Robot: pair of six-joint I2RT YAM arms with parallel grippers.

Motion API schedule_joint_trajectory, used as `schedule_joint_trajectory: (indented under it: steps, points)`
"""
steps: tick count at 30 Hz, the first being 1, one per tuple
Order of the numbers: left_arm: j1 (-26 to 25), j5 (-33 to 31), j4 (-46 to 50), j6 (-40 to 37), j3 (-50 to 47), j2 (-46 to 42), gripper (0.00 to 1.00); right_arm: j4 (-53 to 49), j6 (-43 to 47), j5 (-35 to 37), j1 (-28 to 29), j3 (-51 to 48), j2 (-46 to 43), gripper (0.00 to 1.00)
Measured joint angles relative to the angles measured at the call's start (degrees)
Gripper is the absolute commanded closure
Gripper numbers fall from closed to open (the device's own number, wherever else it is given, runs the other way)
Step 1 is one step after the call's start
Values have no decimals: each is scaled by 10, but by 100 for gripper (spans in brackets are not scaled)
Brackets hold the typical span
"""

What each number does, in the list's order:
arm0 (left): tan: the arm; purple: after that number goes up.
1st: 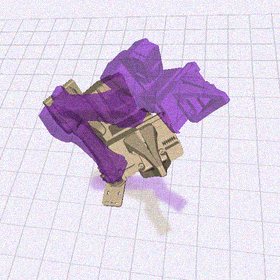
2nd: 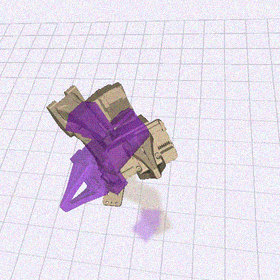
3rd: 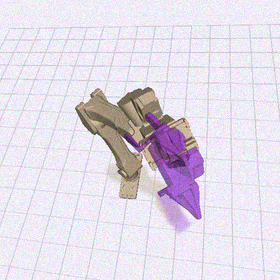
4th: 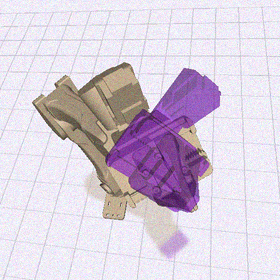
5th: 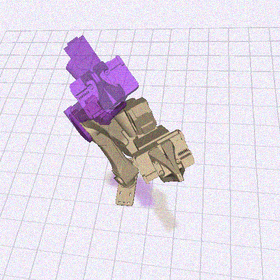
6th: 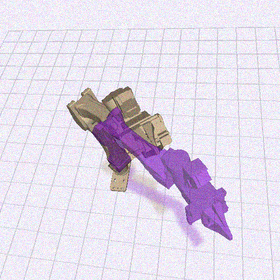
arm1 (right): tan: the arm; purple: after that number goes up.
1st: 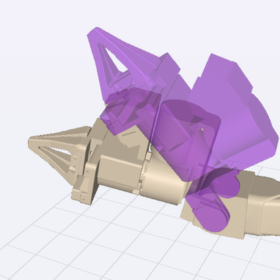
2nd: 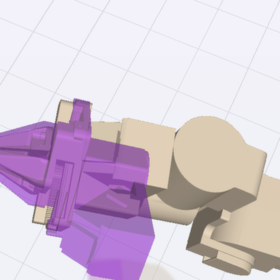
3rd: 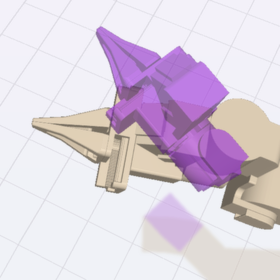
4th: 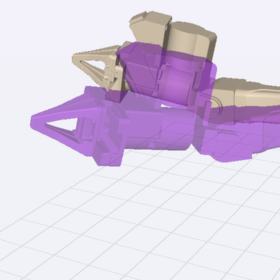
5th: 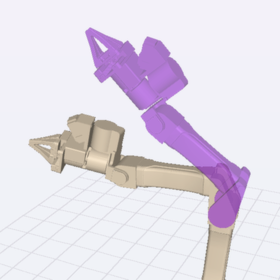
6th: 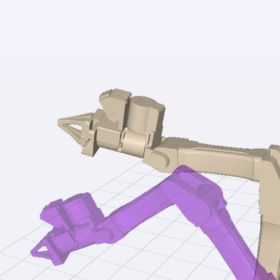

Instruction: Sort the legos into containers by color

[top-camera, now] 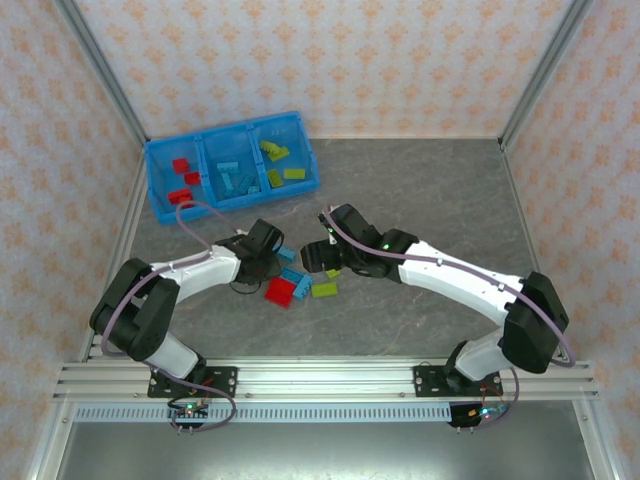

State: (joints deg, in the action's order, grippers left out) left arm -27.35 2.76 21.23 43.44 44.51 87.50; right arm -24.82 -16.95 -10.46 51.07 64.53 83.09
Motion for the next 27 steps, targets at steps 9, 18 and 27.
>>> schedule_joint_trajectory:
  steps: [9,18,27]
  points:
    - [75,-10,63,-29,57,-97,71,23,-2,-59,0,1,9,18]
    - [286,-15,63,-60,286,7,72,47,-9,-52,0,0,-3,18]
    - [394,31,80,-51,495,236,53,48,-18,-34,0,-34,-63,17]
